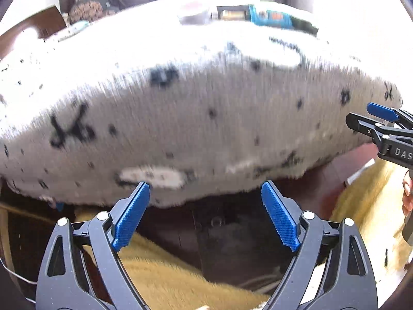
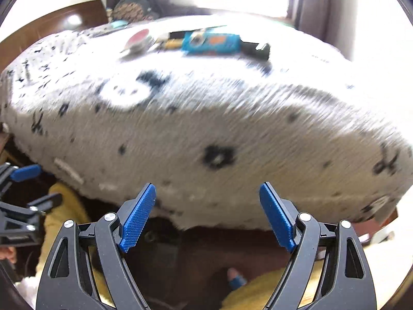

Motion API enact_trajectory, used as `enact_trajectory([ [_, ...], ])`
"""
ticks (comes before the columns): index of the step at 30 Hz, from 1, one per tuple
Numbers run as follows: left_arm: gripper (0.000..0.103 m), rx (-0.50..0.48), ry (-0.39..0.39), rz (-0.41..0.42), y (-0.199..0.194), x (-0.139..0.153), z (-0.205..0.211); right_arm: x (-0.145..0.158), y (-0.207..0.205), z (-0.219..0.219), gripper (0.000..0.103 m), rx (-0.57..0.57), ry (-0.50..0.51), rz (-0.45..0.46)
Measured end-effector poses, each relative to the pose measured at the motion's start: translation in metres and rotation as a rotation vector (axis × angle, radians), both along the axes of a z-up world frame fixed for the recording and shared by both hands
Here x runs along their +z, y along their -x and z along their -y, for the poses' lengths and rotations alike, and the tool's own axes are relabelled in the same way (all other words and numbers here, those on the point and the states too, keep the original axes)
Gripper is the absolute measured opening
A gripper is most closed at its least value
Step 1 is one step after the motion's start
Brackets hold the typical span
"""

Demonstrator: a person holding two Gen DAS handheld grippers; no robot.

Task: Collect trash
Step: 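Open both grippers to drop the tape roll and roller into the bin, then grasp the pink-lidded tin with the left gripper while the right grasps the green lotion bottle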

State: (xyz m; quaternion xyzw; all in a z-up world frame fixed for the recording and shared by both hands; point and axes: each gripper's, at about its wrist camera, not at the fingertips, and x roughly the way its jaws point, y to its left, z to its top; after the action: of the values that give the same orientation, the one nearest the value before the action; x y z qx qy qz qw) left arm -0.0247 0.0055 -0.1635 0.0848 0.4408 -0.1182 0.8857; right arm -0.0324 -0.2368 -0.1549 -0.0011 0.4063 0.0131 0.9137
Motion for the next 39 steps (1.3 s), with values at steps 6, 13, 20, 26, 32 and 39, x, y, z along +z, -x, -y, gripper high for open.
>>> enact_trajectory([
  [6,0.084,0.024,0.023,0.086,-0.023,0.027,-0.006,0.021,-0.016,0.019,0.083,-0.058,0.032,0.079],
  [13,0.084,0.041,0.029,0.128,-0.063,0.039,-0.005,0.034,-0.051,0.041,0.083,-0.126,0.025,0.113],
  [20,0.084,0.027,0.039,0.146,-0.108,0.046,0.005,0.041,-0.113,0.058,0.083,-0.153,0.013,0.117],
  [26,0.084,0.043,0.030,0.154,-0.155,0.052,0.013,0.038,-0.173,0.059,0.083,-0.151,0.009,0.063],
  [32,0.084,0.037,0.067,0.129,-0.197,0.052,0.021,0.031,-0.210,0.070,0.083,-0.191,0.015,0.022],
  [39,0.091,0.006,0.109,0.109,-0.246,0.056,0.045,0.028,-0.240,0.069,0.089,-0.172,-0.004,-0.008],
])
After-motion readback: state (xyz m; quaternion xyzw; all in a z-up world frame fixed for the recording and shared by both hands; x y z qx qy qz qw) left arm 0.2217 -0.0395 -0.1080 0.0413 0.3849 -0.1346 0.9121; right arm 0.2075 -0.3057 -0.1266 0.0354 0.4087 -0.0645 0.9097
